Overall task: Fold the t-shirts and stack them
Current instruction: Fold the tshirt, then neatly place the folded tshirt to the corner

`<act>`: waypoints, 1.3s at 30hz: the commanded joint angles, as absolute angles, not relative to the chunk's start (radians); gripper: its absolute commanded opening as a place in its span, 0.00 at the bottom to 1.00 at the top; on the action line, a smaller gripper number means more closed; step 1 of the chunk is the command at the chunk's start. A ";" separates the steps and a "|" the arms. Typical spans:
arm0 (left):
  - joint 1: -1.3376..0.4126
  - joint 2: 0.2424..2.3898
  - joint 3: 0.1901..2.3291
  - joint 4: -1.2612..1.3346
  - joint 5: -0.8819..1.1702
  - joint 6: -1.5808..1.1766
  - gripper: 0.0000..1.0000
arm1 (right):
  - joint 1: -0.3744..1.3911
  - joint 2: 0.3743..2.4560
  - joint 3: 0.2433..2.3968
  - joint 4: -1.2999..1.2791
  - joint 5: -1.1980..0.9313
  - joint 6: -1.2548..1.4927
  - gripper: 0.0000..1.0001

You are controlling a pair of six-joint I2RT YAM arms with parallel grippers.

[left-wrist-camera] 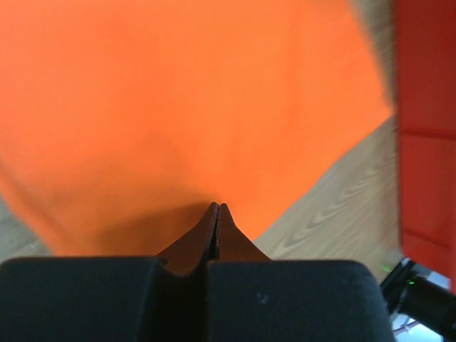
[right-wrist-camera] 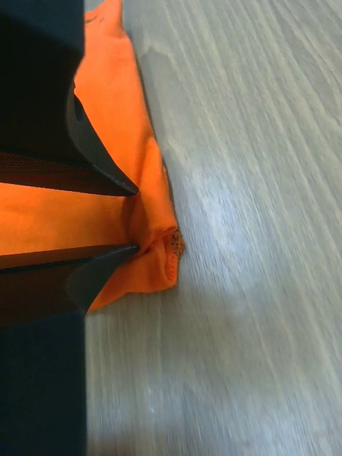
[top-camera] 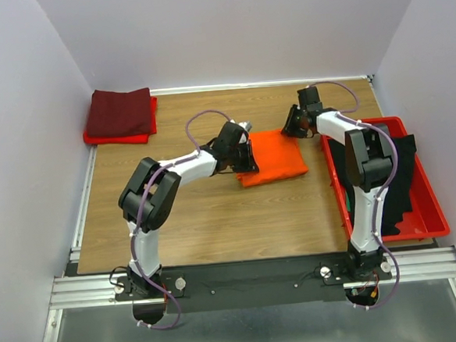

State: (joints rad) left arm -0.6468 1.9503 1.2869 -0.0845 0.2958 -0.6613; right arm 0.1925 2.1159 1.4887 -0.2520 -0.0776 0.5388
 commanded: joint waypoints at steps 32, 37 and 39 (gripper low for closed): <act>-0.499 1.824 1.200 -0.092 0.269 -0.623 0.47 | 0.232 1.603 0.769 -0.146 -0.043 0.661 0.27; -0.471 1.884 1.210 -0.097 0.256 -0.597 0.61 | 0.232 1.572 0.781 -0.147 -0.069 0.655 0.28; -0.469 1.925 1.221 -0.098 0.261 -0.597 0.62 | 0.232 1.571 0.784 -0.147 -0.080 0.653 0.28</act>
State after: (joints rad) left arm -0.4656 1.8660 1.2083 -0.0708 0.2794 -0.6289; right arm 0.2291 1.5951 0.7944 -0.1463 -0.0654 0.6540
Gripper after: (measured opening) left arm 0.613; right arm 0.276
